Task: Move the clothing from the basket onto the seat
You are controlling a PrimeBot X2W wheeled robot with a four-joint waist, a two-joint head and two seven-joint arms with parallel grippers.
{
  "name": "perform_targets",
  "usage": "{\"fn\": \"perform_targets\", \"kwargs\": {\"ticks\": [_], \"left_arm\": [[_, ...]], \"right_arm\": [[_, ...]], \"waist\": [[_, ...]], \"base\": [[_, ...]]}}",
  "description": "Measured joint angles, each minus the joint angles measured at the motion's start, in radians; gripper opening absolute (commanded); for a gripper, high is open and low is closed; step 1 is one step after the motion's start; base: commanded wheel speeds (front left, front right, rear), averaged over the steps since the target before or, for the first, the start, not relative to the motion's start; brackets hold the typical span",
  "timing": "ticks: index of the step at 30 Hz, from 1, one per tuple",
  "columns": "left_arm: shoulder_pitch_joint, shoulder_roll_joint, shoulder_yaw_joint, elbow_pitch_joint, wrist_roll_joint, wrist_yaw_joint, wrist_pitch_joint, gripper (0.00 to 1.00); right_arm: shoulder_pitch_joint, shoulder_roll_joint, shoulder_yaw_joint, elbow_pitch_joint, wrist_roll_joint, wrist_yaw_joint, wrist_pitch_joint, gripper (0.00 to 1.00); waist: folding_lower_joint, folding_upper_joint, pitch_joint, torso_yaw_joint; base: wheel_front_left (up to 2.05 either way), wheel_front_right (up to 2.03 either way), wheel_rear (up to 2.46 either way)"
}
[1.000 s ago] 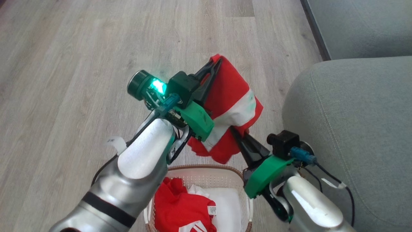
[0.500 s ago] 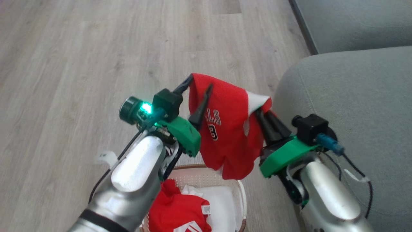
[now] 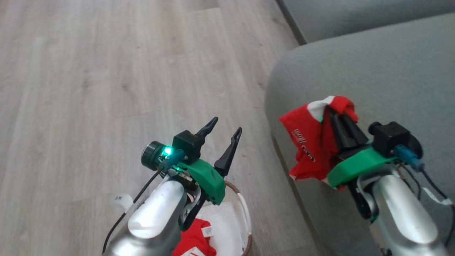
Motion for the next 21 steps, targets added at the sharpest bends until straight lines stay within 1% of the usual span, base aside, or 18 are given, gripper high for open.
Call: {"fn": "perform_targets", "kwargs": {"ticks": [7,14,18,21], "left_arm": [[0.015,-0.002,-0.007,-0.032,-0.011,0.002,-0.001,1.0],[0.017,-0.004,-0.037,-0.081,-0.033,0.011,-0.001,1.0],[0.017,-0.003,-0.063,-0.095,-0.036,0.02,-0.001,1.0],[0.015,-0.003,-0.072,-0.101,-0.035,0.021,-0.001,1.0]], "right_arm": [[0.008,-0.032,-0.047,-0.029,-0.016,0.0,0.0,0.0],[0.007,-0.052,-0.029,-0.047,-0.018,0.0,0.0,0.0],[0.0,-0.07,-0.022,-0.05,-0.018,0.0,0.0,0.0],[-0.008,-0.087,-0.01,-0.034,-0.018,0.0,0.0,0.0]], "waist": [[0.0,0.0,0.029,-0.106],[0.0,0.0,0.074,-0.202],[0.0,0.0,0.11,-0.23],[0.0,0.0,0.123,-0.221]], "base": [[0.0,0.0,0.0],[0.0,0.0,0.0],[0.0,0.0,0.0],[0.0,0.0,0.0]]}}
